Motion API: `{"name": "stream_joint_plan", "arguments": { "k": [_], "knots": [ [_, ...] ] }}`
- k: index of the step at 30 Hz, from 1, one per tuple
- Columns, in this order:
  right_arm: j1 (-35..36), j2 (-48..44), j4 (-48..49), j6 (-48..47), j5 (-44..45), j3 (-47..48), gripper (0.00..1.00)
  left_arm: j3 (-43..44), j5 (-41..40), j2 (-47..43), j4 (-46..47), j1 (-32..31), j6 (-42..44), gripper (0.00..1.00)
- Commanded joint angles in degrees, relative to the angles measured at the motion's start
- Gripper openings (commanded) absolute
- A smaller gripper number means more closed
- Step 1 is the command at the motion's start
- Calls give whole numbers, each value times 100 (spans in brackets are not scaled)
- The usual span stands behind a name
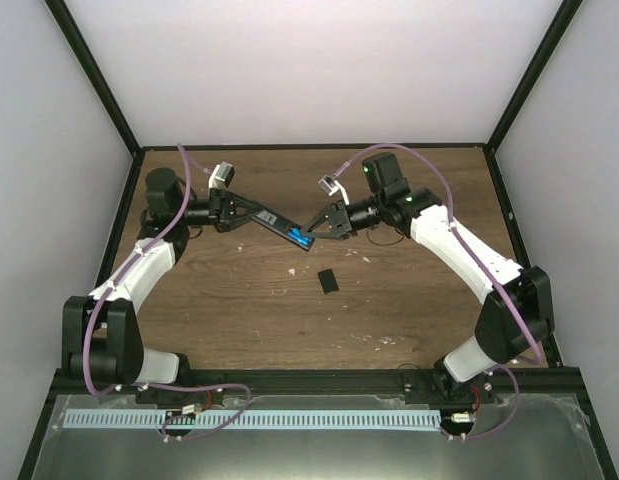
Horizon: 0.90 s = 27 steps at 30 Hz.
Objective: Load the batteries into the remote control
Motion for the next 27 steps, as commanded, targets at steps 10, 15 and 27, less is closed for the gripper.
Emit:
{"name": "stream_joint_plan", "arguments": {
  "k": [10,15,27],
  "knots": [
    [138,165,-15,-94,53,270,24,-21,73,8,135,-25,74,0],
    [164,184,77,-76,151,298,22,-16,73,-1,134,-26,68,0],
    [218,232,162,-102,220,338,17,-7,77,-3,183,-32,4,0]
  ]
}}
